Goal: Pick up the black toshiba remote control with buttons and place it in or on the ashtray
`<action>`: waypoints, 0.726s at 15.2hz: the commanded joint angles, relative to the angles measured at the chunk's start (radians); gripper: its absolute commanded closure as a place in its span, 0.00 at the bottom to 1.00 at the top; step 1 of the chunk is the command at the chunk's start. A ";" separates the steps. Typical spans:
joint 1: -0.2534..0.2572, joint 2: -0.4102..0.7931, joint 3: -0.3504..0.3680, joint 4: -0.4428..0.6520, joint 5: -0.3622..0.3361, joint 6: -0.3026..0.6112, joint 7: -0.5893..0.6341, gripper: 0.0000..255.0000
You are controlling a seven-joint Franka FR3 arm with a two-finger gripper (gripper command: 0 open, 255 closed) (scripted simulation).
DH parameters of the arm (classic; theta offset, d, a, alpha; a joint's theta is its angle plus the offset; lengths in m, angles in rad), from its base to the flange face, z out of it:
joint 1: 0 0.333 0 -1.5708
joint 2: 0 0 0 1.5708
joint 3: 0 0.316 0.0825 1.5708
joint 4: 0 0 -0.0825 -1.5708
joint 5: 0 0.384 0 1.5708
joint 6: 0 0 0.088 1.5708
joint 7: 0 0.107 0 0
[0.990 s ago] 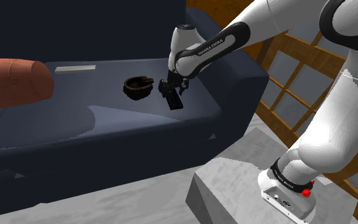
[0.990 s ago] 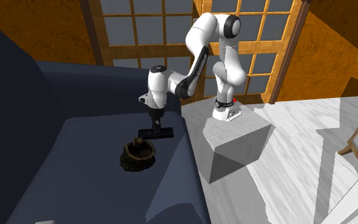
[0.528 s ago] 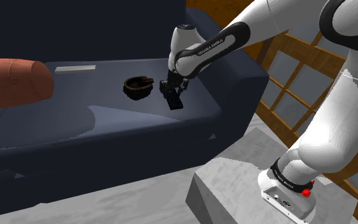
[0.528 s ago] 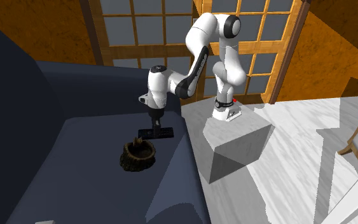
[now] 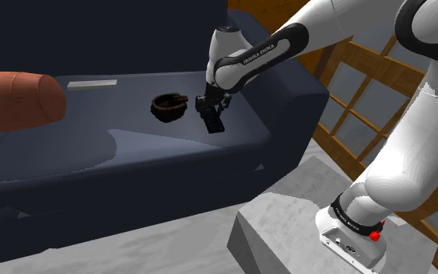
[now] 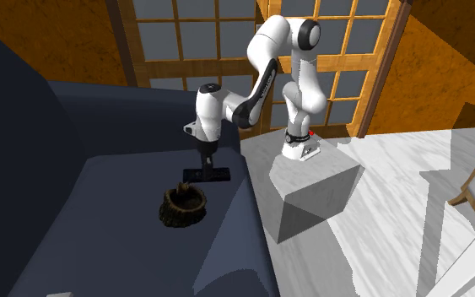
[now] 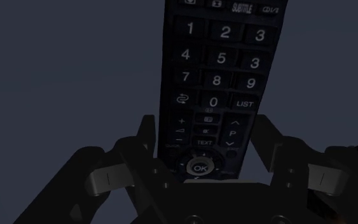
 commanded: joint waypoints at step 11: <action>-0.006 -0.084 0.007 0.066 0.035 -0.147 -0.026 1.00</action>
